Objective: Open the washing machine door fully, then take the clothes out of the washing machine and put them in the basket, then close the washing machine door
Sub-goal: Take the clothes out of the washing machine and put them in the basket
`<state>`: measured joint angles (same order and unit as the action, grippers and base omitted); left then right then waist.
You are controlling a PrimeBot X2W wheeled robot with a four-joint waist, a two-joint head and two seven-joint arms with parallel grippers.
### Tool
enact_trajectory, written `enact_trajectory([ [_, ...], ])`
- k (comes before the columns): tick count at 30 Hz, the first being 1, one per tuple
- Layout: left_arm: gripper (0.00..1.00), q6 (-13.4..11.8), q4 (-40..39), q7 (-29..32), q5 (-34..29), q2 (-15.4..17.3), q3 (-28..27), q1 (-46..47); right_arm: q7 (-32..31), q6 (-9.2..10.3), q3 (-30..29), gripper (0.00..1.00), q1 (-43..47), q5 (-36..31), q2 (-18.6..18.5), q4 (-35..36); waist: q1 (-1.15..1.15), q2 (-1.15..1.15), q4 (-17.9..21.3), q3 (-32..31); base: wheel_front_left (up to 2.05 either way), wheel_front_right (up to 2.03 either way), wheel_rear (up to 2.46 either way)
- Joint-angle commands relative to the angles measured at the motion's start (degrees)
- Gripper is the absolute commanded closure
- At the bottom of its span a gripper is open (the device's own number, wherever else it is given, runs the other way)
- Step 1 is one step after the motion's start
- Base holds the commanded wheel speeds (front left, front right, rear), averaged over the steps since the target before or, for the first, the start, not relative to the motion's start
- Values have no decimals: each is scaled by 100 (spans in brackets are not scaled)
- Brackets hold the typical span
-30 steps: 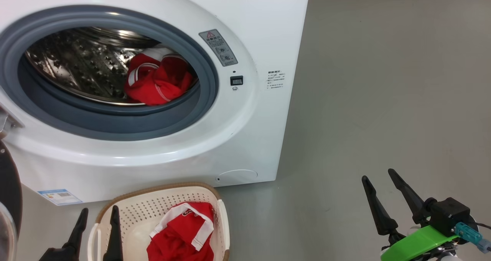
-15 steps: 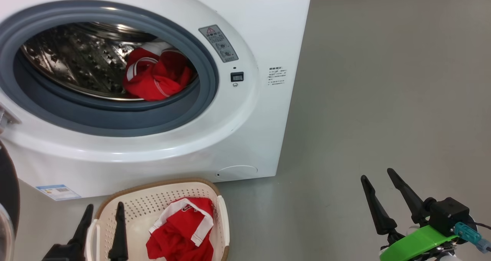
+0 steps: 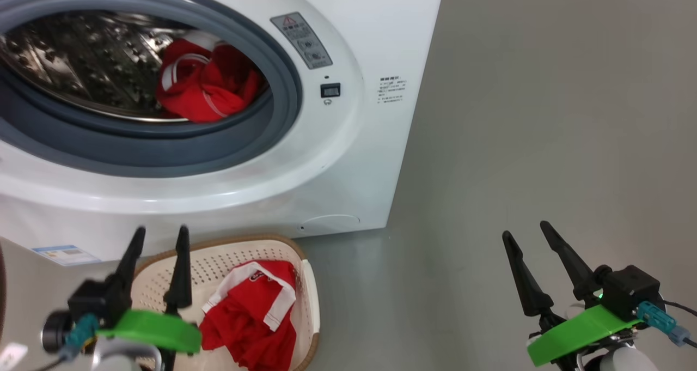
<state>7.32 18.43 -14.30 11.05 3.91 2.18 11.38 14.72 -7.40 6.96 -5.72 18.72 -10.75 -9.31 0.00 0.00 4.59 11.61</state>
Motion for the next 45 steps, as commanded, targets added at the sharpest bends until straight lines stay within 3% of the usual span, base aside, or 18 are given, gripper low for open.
enact_trajectory([
  [1, 0, 16, -20, -70, 64, 178, -123, 326, 28, -9, 151, 0, -148, -25, -10, 147, 0, 0, 78, 151, 0, 0, 0],
  [24, 0, 16, 2521, -70, 498, 1315, 958, 3627, 28, -9, 455, 0, -910, 5, 305, 156, 0, 0, 721, 1332, 0, 0, 0],
  [34, 0, 16, 3457, -70, 670, 1583, 1529, 4665, 28, -9, 631, 0, -1176, 35, 366, 175, 0, 0, 939, 1670, 0, 0, 0],
  [45, 0, 16, 3976, -70, 761, 1782, 1989, 5188, 28, -9, 726, 0, -1277, 67, 437, 170, 0, 0, 1100, 1799, 0, 0, 0],
])
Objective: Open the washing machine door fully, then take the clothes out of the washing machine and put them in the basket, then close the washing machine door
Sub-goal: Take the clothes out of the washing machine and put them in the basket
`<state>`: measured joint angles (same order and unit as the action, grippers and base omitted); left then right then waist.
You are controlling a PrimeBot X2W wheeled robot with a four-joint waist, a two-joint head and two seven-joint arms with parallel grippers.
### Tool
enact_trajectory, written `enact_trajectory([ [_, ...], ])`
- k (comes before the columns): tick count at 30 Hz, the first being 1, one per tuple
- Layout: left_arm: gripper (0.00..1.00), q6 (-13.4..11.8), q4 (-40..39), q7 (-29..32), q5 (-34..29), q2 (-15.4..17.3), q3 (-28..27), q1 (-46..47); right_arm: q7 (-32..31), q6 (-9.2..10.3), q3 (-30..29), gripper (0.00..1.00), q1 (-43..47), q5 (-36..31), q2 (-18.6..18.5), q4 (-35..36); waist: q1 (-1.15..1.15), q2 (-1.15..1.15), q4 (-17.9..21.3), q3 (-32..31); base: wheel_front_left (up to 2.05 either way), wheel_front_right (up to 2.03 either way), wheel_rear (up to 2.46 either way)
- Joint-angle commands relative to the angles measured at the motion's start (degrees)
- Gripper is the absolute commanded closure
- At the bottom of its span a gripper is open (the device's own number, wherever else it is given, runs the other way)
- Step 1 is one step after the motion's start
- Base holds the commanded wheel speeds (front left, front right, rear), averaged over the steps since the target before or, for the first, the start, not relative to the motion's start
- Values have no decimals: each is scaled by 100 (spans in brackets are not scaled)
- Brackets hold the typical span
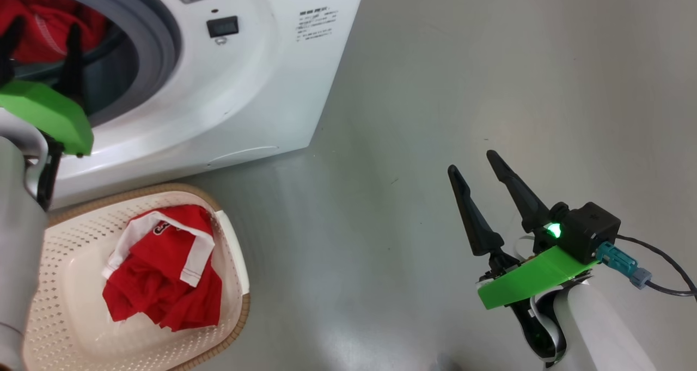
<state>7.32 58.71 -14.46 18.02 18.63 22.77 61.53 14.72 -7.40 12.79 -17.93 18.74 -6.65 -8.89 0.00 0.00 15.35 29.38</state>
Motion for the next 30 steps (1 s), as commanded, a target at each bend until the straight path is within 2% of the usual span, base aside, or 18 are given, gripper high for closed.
enact_trajectory([
  [1, 14, 16, -15, -54, 66, 325, -43, 208, 28, -9, 144, 0, -60, 67, 31, 127, 0, 0, 33, 28, 0, 0, 0],
  [2, 52, 16, 21, -54, 75, 334, -25, 242, 28, -9, 144, 0, -64, 69, 34, 126, 0, 0, 41, 35, 0, 0, 0],
  [4, 79, 16, 109, -54, 79, 356, 10, 305, 28, -9, 147, 0, -70, 71, 41, 122, 0, 0, 57, 41, 0, 0, 0],
  [5, 100, 16, 143, -54, 81, 363, 24, 332, 28, -9, 150, 0, -73, 72, 43, 121, 0, 0, 64, 42, 0, 0, 0],
  [17, 100, 16, 174, -54, 192, 296, -42, 402, 28, -9, 87, 0, -73, 61, 20, 114, 0, 0, 16, -11, 0, 0, 0],
  [30, 100, -35, -759, -54, 193, 53, -888, -361, 28, -9, -36, 0, -23, 24, -74, 132, 0, 0, -263, -232, 0, 0, 0],
])
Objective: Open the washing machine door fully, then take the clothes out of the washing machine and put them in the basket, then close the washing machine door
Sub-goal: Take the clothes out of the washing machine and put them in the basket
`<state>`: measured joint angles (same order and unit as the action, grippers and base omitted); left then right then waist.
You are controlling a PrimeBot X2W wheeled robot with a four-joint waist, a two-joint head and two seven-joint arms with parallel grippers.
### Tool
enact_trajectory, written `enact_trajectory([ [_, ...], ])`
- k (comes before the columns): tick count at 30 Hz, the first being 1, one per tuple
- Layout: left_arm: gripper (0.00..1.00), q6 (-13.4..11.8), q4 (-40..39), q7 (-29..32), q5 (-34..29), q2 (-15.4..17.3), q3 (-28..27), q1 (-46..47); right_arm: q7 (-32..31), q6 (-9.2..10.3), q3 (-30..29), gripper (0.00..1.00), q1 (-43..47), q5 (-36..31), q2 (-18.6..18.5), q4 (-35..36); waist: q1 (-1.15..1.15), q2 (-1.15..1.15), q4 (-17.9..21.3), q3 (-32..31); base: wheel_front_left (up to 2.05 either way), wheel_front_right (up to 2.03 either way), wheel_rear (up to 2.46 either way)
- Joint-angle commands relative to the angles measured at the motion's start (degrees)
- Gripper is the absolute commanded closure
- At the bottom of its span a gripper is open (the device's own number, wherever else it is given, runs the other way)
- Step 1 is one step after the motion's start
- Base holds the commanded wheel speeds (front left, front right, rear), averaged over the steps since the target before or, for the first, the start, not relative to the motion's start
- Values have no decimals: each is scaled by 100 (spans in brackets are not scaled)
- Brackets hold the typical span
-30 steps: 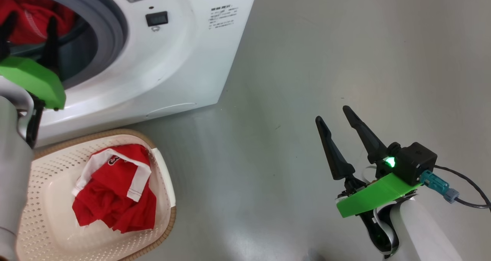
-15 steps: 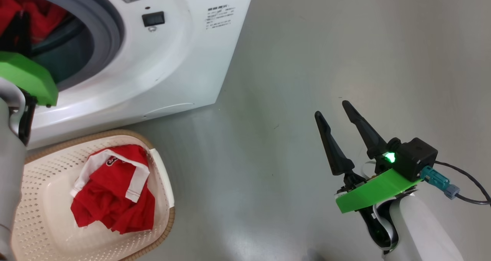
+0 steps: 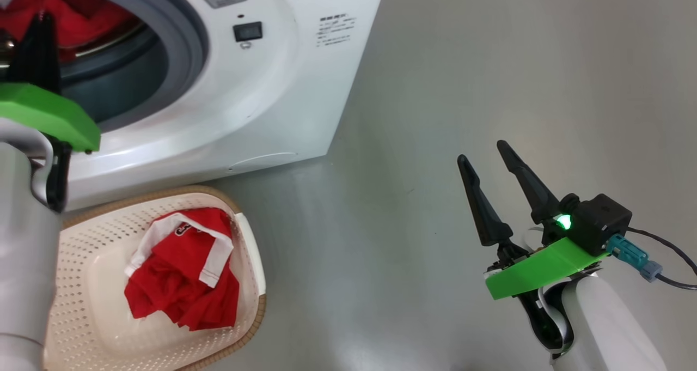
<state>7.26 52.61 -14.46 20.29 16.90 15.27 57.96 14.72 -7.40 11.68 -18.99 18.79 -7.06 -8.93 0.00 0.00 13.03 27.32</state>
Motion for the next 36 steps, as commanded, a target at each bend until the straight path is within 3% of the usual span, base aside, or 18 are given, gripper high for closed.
enact_trajectory([
  [1, 100, -27, -209, -54, -39, 196, -206, -53, 28, -9, 63, 0, 87, 18, -45, 134, 0, 0, -54, -44, 0, 0, 0],
  [20, 100, 10, -1766, -54, -464, -506, -1611, -1622, 28, -9, -94, 0, 395, -4, -279, 89, 0, 0, -472, -700, 0, 0, 0],
  [28, 100, 21, -2683, -54, -628, -818, -1875, -2420, 28, -9, -177, 0, 600, -12, -370, 112, 0, 0, -649, -923, 0, 0, 0],
  [36, 100, 22, -3502, -54, -631, -922, -1894, -3170, 28, -9, -240, 0, 781, -18, -414, 126, 0, 0, -799, -1123, 0, 0, 0],
])
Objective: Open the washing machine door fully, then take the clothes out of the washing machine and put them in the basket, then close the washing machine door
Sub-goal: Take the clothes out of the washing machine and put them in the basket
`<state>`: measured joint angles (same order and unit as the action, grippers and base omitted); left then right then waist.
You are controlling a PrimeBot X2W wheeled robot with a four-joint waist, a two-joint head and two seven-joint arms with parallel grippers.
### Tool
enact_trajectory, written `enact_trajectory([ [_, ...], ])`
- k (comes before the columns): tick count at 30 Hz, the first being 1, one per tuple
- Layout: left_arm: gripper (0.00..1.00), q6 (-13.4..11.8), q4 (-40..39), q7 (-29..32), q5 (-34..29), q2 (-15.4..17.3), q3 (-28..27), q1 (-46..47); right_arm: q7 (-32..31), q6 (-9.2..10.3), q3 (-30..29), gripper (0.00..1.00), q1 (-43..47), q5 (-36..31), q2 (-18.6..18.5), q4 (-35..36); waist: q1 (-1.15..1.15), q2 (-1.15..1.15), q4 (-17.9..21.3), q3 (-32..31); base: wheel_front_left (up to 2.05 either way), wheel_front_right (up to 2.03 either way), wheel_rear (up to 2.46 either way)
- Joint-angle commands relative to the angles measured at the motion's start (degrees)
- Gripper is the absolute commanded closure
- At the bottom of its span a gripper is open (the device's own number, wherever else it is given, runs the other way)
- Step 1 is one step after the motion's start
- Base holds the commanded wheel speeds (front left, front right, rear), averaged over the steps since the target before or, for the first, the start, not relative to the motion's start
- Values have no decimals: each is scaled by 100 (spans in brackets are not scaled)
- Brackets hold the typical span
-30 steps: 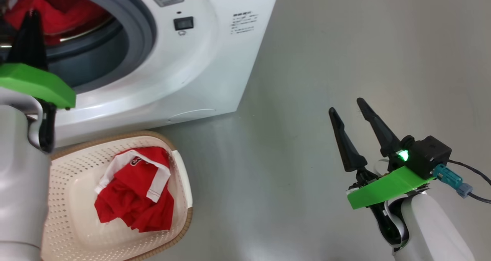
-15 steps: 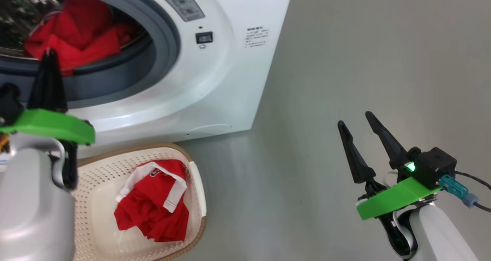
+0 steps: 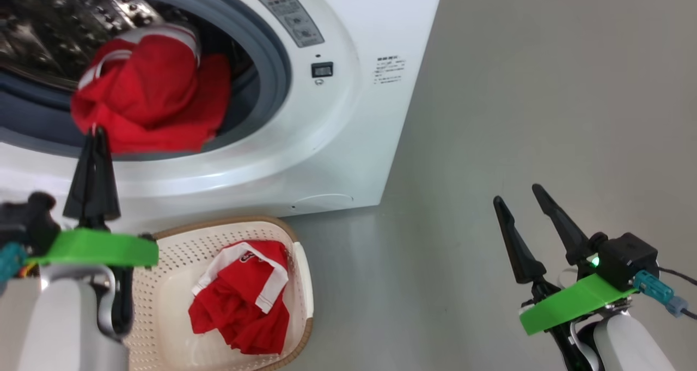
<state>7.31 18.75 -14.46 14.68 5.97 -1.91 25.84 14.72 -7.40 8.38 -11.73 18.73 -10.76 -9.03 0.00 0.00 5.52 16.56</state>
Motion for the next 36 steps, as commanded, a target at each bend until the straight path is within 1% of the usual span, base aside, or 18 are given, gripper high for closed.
enact_trajectory([
  [1, 100, 16, -233, -54, -72, 157, -175, -61, 28, -9, 83, 0, 82, -12, -51, 133, 0, 0, -76, -85, 0, 0, 0],
  [14, 100, 17, -1861, -54, -113, -41, -308, -1169, 28, -9, 10, 0, 228, 1, -127, 174, 0, 0, -309, -197, 0, 0, 0],
  [25, 100, 17, -3052, -54, -297, -174, -421, -1811, 28, -9, 11, 0, 217, 4, -121, 188, 0, 0, -332, -141, 0, 0, 0],
  [27, 100, 17, -3120, -54, -310, -191, -436, -1896, 28, -9, -2, 0, 214, 2, -113, 197, 0, 0, -332, -116, 0, 0, 0],
  [30, 100, 17, -2968, -54, -263, -219, -435, -1966, 28, -9, 6, 0, 193, -1, -101, 197, 0, 0, -325, -72, 0, 0, 0],
  [36, 100, 17, -2161, -54, -250, -253, -295, -1933, 28, -9, 69, 0, 95, 3, -79, 199, 0, 0, -265, 47, 0, 0, 0],
])
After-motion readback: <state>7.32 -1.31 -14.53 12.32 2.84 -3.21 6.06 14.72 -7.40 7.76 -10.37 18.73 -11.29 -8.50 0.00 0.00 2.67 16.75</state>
